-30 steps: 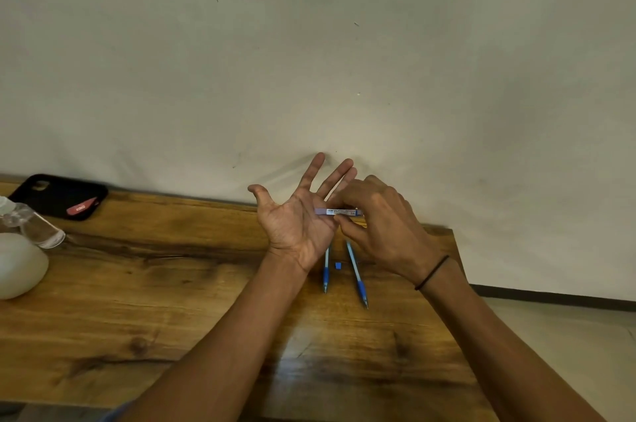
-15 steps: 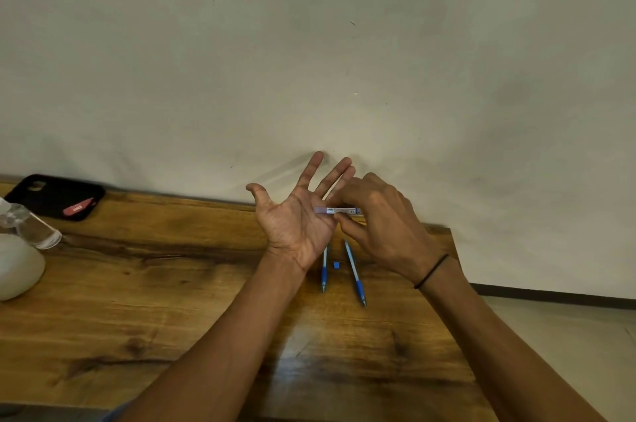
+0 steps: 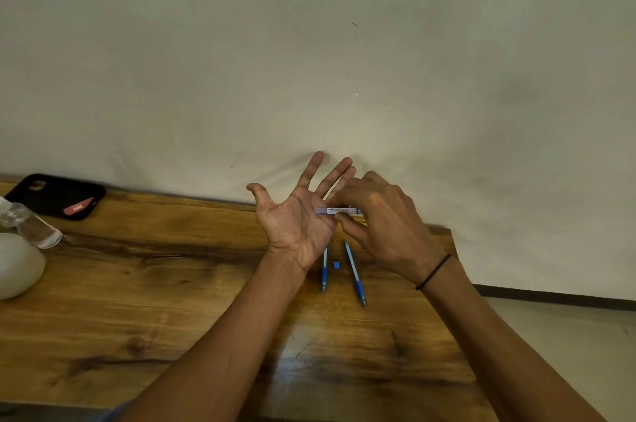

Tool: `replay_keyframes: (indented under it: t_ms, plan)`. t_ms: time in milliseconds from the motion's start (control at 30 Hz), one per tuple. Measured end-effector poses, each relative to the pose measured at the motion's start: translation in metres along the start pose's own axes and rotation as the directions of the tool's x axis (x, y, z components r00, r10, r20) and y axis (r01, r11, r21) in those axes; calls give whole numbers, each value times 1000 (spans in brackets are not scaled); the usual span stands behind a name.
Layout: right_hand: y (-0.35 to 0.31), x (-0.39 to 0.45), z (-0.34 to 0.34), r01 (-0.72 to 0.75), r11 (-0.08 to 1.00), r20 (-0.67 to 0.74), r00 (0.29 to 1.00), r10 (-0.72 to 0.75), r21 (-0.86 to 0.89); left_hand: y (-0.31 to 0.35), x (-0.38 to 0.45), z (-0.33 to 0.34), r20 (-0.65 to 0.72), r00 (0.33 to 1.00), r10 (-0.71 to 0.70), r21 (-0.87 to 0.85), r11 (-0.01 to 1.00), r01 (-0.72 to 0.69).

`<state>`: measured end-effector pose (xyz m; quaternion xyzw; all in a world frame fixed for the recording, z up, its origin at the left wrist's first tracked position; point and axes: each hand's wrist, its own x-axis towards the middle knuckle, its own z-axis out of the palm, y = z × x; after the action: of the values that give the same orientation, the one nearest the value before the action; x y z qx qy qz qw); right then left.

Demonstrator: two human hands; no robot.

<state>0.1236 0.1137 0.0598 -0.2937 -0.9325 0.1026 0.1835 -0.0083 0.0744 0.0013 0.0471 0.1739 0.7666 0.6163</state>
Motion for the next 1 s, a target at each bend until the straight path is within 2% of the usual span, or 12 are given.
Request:
replay_keyframes:
  t_ms: [333, 867, 1000]
  plan:
    - [-3, -1, -5, 1, 1000, -7, 1000, -1, -3, -1, 2, -1, 4, 1000, -7, -34, 999, 7]
    - [4, -1, 2, -4, 1000, 6, 1000, 4, -15, 2, 3, -7, 98, 994, -50, -95, 994, 59]
    - [10, -2, 5, -16, 1000, -23, 1000, 16, 14, 9, -3, -2, 78, 995, -65, -30, 997, 68]
